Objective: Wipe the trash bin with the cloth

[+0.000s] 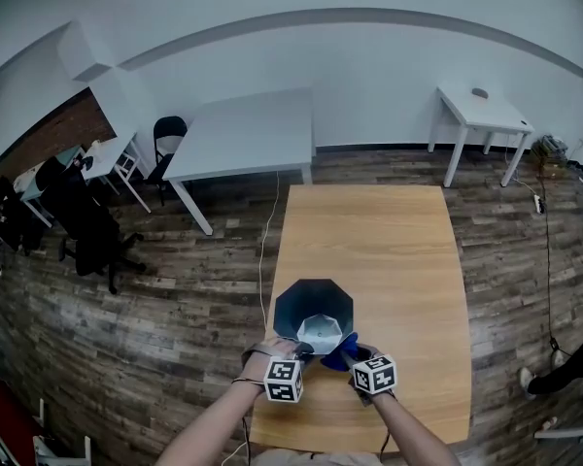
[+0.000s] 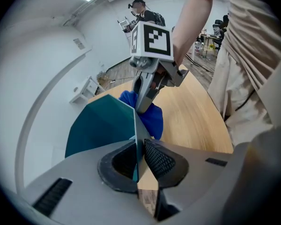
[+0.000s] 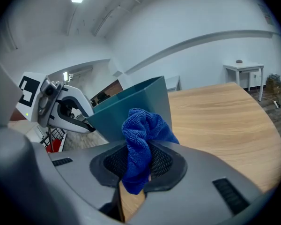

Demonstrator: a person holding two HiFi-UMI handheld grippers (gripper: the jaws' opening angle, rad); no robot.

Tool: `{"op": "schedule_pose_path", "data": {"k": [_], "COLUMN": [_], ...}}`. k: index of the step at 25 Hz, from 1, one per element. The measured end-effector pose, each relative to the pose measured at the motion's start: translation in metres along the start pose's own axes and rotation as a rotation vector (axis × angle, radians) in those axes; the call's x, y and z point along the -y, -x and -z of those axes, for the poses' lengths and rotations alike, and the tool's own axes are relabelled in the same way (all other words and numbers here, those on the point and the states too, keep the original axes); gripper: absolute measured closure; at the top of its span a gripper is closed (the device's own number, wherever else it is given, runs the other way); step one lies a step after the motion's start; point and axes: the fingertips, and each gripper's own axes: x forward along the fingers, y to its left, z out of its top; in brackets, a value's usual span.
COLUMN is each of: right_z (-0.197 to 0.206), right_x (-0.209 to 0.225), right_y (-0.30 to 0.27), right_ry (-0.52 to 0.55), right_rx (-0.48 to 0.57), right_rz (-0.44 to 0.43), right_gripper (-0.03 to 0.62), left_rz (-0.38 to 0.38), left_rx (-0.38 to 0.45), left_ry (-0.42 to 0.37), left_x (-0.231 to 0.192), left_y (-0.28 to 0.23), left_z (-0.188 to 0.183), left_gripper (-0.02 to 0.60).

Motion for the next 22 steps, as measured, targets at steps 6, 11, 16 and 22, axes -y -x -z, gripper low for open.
{"op": "schedule_pose_path", "data": {"k": [6, 11, 16, 22], "right_z": [0.034, 0.068, 0.097, 0.123], "right_x": [0.026, 0.044, 0.066, 0.083], "right_y": [-0.031, -0.063, -0.089, -0.109], "right_ry": [-0.055, -0.139, -0.135, -0.184], "right_rx": [-0.065, -0.132, -0.213, -0.269], "right_rz": [0.014, 0.01, 0.059, 0.119], "right_gripper": [0.514, 0.514, 0.514, 0.514], "left_rz": [-0.005, -0.003, -0.002, 0.003], "left_rx": [0.005, 0.009, 0.008, 0.004], "left_ry": [-0.011, -0.014, -0.006, 0.006], "left_x": [-0.002, -0.005, -0.007, -0.008], "left_y": [-0.001, 0.0, -0.002, -0.003], "left_z": [-0.001, 0.001, 0.0, -0.001], "left_gripper": [0.529, 0.529, 0.531, 0.531]}}
